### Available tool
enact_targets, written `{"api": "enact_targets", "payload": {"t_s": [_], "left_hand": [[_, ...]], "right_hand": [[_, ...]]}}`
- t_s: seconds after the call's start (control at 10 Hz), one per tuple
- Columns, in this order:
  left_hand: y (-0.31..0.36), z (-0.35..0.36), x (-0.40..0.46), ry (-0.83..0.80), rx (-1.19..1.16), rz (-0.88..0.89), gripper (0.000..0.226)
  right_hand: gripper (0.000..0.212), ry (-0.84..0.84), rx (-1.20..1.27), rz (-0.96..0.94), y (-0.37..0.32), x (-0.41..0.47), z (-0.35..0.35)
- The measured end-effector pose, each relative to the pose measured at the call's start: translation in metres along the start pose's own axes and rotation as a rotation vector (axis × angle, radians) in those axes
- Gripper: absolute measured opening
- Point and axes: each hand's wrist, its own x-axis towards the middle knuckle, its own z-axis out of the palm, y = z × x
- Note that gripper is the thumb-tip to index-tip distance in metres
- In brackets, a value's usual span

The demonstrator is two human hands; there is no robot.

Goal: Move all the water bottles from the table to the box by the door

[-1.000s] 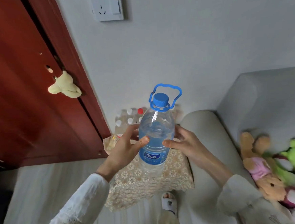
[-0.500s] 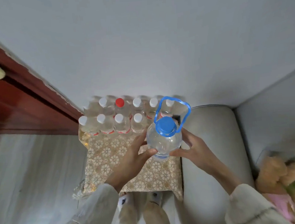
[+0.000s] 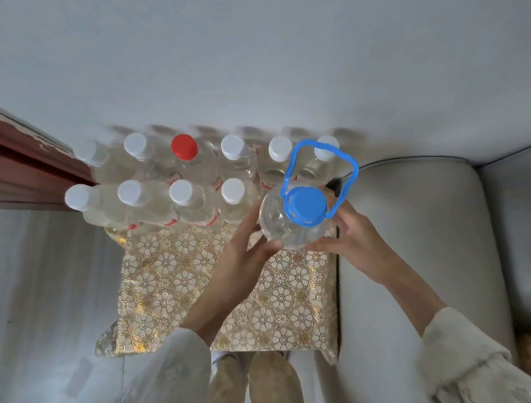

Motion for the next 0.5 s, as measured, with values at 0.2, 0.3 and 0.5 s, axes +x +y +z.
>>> {"api": "enact_targets", "payload": {"t_s": [0.2,0.3,0.5], "left_hand": [[0.007,0.004,0.010,0.070,-0.068,0.018,0.055],[0.011,0.008,0.011,0.156,-0.041,-0.025,0.056],[0.040,-0.012,-0.005,0.135,0.242,-0.114,0.043]], "right_hand": [[0.063,0.037,0.086,-0.014,-0.001,0.004,-0.001],[0.070,0.032,0.140,0.005,-0.006,0.000,0.005],[0.069,0.035,-0.041,0.187,-0.041,-0.026,0.004]]}}
